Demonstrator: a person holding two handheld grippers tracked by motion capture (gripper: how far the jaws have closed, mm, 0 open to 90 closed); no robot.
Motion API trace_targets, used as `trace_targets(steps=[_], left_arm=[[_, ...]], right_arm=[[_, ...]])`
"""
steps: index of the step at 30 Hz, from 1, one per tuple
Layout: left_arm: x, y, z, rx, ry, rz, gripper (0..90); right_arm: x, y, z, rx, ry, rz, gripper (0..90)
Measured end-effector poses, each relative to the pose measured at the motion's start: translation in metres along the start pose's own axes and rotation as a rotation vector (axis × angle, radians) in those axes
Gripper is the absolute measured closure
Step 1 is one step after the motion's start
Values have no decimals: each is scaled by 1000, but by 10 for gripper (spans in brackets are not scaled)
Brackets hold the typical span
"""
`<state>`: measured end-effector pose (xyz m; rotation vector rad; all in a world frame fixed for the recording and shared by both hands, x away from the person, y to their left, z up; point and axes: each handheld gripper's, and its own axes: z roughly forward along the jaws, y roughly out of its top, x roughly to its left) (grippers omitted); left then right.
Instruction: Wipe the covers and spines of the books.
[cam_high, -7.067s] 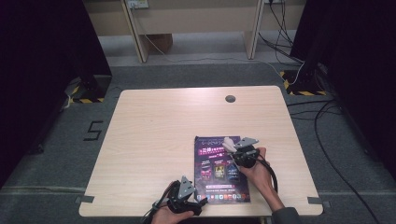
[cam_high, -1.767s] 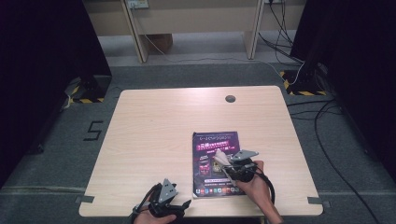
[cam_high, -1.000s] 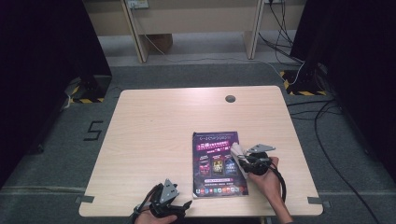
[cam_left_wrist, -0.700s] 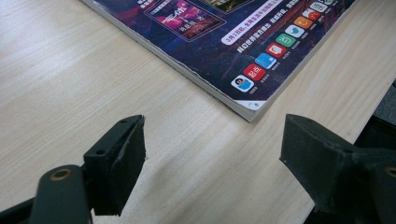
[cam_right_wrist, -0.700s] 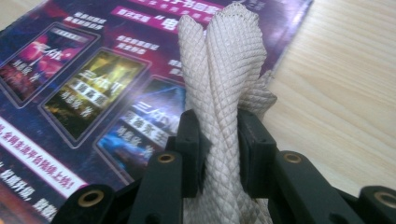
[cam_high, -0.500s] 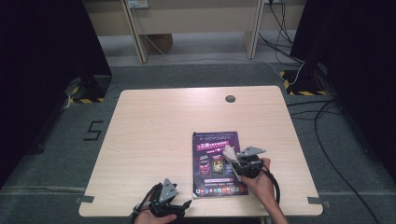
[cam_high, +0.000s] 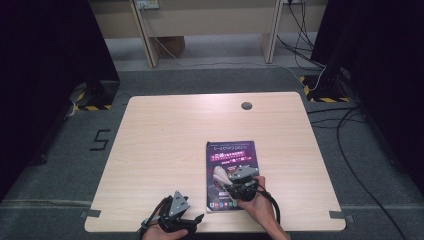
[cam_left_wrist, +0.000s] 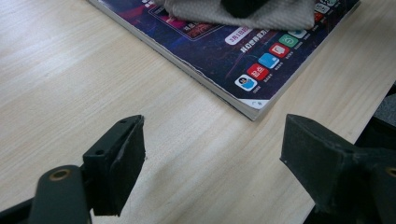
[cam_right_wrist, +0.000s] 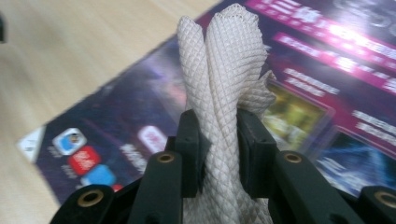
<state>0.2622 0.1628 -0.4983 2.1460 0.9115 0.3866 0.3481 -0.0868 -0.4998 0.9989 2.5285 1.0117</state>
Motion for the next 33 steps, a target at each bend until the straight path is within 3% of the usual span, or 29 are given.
trace_targets(steps=[8, 13, 21, 23, 30, 33], left_arm=[[4, -3, -6, 2, 12, -14, 213], [6, -5, -9, -5, 16, -30, 212], [10, -7, -14, -13, 31, -41, 209], [10, -7, -15, -17, 31, -44, 209], [13, -7, -18, -37, 49, -63, 209], [14, -7, -18, -41, 54, -67, 209]], right_arm=[[31, 4, 5, 4, 68, -64, 726], [43, 4, 7, 3, 95, -80, 726], [58, 4, 8, 4, 128, -103, 726], [60, 5, 8, 6, 124, -127, 726], [59, 5, 8, 3, 130, -119, 728], [63, 4, 8, 1, 155, -120, 728]])
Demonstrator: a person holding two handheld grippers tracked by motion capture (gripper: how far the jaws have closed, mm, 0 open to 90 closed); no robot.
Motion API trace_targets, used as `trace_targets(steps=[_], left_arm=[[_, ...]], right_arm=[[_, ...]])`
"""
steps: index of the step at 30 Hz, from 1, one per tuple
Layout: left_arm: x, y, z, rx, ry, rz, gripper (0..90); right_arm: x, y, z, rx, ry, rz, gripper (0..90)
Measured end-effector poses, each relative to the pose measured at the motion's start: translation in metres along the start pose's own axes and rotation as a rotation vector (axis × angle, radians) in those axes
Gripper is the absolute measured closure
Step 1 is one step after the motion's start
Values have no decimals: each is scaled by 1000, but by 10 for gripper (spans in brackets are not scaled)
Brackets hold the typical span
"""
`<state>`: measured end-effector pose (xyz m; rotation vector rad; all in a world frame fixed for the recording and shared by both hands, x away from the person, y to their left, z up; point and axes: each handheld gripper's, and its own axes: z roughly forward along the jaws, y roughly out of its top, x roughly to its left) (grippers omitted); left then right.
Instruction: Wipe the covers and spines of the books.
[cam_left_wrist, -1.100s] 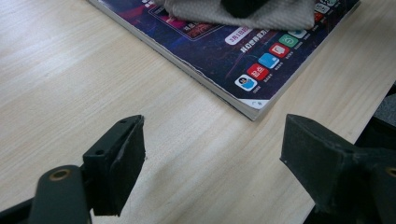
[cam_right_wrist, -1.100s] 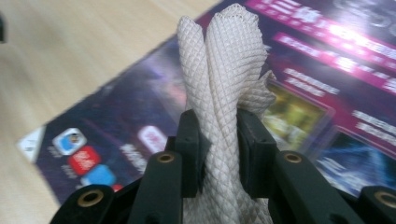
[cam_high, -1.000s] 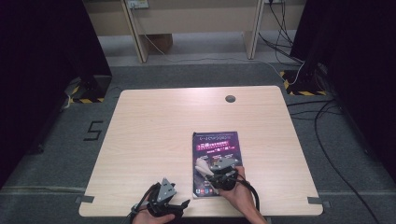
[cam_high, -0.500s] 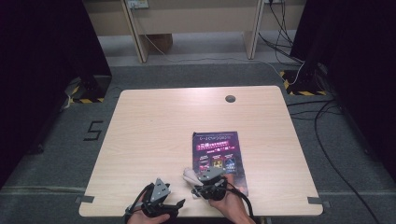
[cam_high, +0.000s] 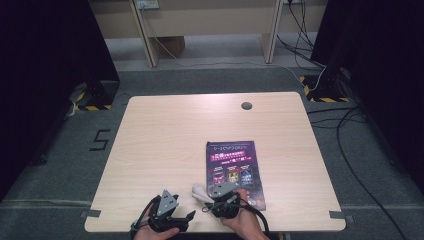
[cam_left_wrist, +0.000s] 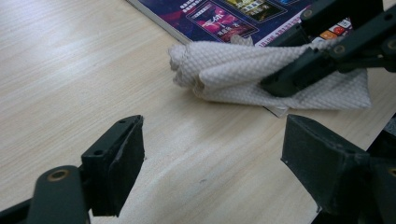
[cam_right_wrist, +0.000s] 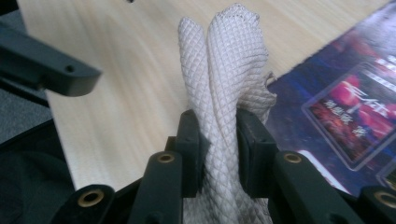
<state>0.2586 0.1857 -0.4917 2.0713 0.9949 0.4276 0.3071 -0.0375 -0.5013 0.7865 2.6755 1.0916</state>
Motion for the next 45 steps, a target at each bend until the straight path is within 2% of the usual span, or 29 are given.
trace_targets(steps=[2, 5, 9, 12, 13, 16, 22, 28, 30, 32, 41, 45], left_arm=[[0, 0, -1, -6, 3, -3, 209], [1, 0, -1, -3, 1, -5, 209], [1, 0, 0, 1, 1, 0, 208], [1, 0, -1, -1, 5, -2, 208], [2, 0, 0, -2, 7, -7, 208], [2, 0, 0, 2, 5, -8, 208], [2, -1, 0, 2, 5, -11, 208], [2, -1, 0, 3, 6, -6, 208], [2, -1, 0, 1, 7, -7, 208], [2, 0, -1, 2, 8, -5, 208], [2, -1, 0, 4, 6, -7, 207], [2, -1, 0, 5, 6, -4, 207]], right_arm=[[3, 1, 1, 3, 4, -11, 728], [2, 0, 1, -3, 10, -4, 729], [-9, -2, -3, 5, -9, 16, 729], [-21, -5, -7, -6, -19, 65, 732], [-22, -6, -7, -11, -20, 66, 730], [-15, -4, -6, 0, -33, 37, 729], [2, -1, -1, -2, 0, -6, 730], [-1, -1, -1, -1, 25, 19, 731], [-3, -2, -2, 1, 17, 19, 731], [-9, -3, -4, 3, -1, 23, 731], [-41, -16, -22, 9, -87, 97, 733], [-47, -21, -27, 7, -107, 118, 732]])
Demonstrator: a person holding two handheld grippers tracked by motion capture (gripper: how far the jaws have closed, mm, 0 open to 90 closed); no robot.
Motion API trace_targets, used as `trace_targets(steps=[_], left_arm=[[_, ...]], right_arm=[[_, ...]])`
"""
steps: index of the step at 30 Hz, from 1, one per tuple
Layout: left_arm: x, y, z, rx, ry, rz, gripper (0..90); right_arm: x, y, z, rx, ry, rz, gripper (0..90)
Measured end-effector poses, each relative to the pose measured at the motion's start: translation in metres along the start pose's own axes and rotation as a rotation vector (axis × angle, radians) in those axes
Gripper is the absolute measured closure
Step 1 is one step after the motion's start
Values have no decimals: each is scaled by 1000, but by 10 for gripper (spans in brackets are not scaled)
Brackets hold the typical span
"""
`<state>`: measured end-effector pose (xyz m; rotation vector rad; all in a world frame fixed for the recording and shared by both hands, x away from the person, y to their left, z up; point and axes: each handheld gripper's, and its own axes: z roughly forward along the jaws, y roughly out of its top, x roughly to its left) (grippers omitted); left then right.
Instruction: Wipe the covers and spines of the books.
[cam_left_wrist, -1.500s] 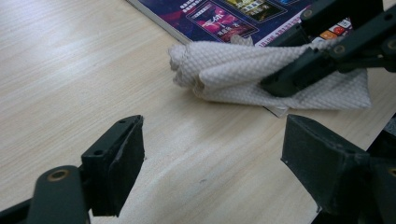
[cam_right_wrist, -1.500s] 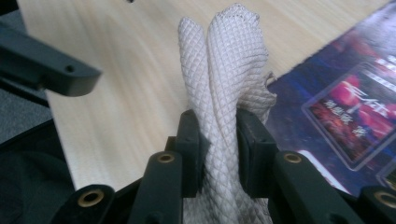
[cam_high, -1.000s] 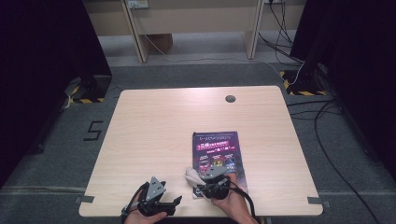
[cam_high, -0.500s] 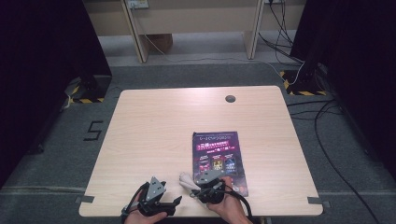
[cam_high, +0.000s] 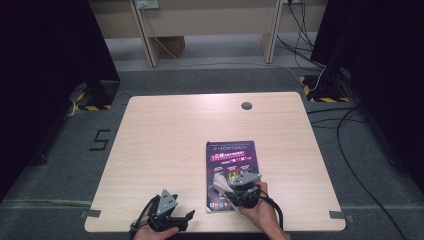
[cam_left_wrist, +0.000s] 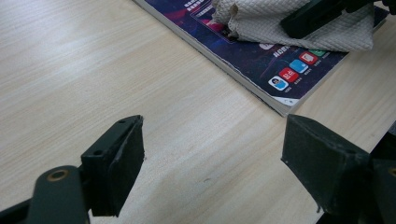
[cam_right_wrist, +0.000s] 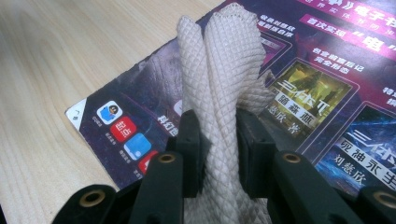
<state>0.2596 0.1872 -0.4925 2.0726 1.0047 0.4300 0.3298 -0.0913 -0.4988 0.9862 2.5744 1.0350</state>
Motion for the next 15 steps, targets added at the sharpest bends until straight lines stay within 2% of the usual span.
trace_targets(steps=[2, 6, 11, 15], left_arm=[[0, 0, 0, 5, 0, 5, 205], [1, -1, 1, 13, -4, 5, 199], [3, -1, -1, 17, 5, -3, 195], [4, -1, -1, 13, 9, -10, 194]], right_arm=[[3, 1, 1, 5, -16, -23, 731], [20, 4, 6, 4, 24, -52, 731], [47, 9, 13, 4, 80, -114, 732], [57, 12, 17, 5, 100, -125, 732]])
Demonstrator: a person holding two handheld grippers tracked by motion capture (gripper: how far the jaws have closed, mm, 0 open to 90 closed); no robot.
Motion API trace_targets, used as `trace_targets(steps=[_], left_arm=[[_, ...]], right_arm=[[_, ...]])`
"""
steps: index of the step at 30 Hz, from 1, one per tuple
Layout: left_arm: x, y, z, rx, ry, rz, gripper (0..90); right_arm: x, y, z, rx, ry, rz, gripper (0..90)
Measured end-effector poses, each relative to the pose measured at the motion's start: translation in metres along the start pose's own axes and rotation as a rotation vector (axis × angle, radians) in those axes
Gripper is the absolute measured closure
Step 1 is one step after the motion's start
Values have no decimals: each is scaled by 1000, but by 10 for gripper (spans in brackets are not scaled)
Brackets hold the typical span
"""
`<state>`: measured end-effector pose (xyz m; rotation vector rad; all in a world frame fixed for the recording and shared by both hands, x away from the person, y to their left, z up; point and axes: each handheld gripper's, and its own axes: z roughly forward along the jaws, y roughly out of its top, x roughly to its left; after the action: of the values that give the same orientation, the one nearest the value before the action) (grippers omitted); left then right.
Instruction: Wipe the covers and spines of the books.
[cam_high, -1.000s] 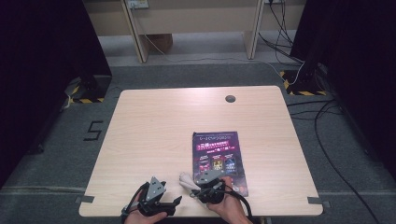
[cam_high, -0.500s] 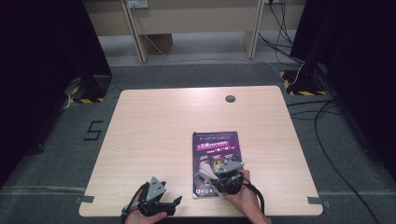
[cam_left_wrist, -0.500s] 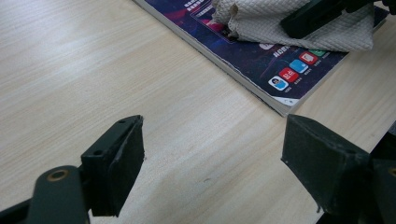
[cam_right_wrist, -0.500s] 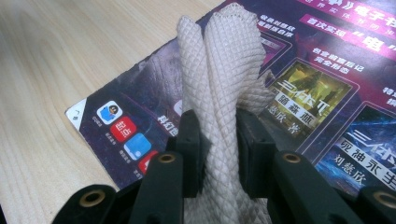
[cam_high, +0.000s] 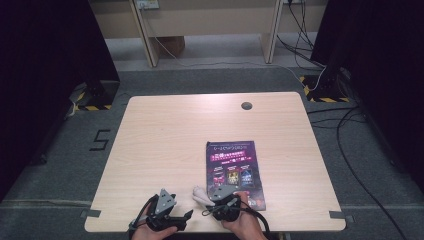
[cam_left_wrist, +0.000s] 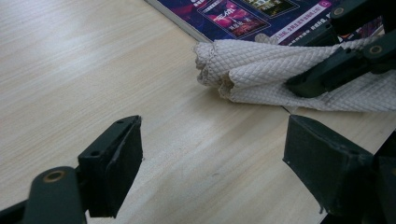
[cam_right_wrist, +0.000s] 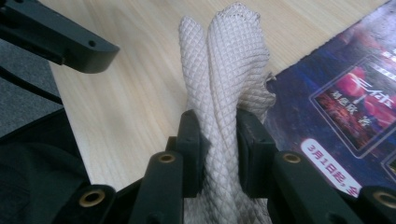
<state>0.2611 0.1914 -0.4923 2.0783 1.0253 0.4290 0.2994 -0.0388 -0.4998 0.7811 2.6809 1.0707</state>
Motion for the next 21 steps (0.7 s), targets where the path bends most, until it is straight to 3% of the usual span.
trace_targets(steps=[4, 10, 21], left_arm=[[0, 0, 0, -1, 2, 0, 194], [0, 0, 0, -2, 1, 4, 194], [-1, 0, 1, 3, -1, 7, 194]], right_arm=[[0, 1, 2, -8, 27, 9, 732], [-5, 0, 0, -4, 31, 20, 735], [-37, -17, -19, -3, -50, 90, 738]])
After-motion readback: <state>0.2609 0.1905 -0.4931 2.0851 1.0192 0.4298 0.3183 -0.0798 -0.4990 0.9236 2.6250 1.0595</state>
